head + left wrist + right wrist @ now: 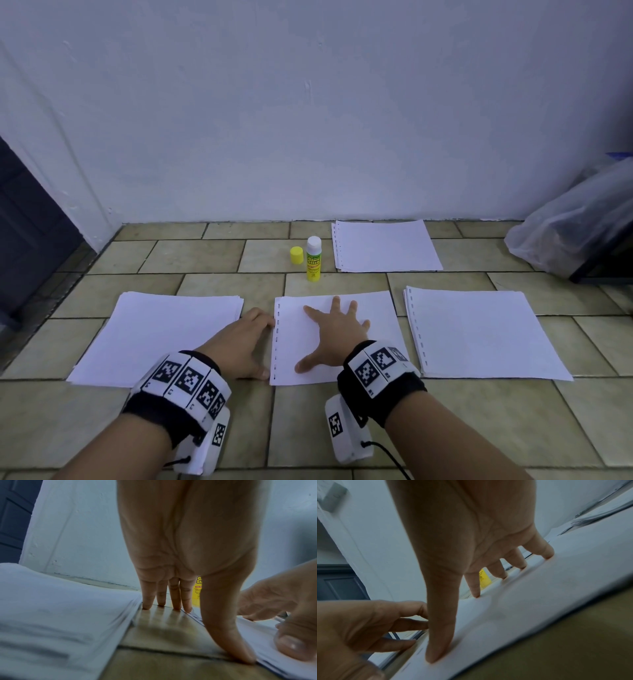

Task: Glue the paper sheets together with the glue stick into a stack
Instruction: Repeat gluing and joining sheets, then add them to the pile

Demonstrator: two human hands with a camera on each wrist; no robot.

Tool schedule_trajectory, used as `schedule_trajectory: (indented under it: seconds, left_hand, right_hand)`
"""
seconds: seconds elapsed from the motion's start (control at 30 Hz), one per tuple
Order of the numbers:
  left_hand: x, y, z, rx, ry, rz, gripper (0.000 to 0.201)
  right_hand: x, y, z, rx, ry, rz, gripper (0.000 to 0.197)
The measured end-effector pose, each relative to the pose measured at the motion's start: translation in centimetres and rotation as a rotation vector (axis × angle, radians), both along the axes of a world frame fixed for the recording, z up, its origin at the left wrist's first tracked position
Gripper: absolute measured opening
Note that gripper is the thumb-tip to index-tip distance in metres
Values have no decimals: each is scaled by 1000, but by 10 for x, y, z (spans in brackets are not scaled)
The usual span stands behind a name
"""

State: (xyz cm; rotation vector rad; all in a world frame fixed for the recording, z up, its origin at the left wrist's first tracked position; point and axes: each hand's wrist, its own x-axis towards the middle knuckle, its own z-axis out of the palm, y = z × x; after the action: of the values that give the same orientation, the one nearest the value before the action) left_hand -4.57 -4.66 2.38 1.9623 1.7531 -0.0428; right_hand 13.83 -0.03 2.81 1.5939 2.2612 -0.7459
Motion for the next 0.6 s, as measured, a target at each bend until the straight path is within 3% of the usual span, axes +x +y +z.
schedule_trajectory:
  seconds: [0.13, 0.27, 0.6]
  left_hand:
    - [-2, -1, 1, -31, -107, 62, 88]
    - [-2, 1, 7, -48, -159, 89, 72]
    - [6, -3, 11, -14, 5, 24, 82]
  right_hand:
    - [0, 0, -2, 8, 13, -8, 113]
    - [0, 0, -3, 6, 14, -14, 113]
    - [0, 0, -3, 12, 4, -12, 112]
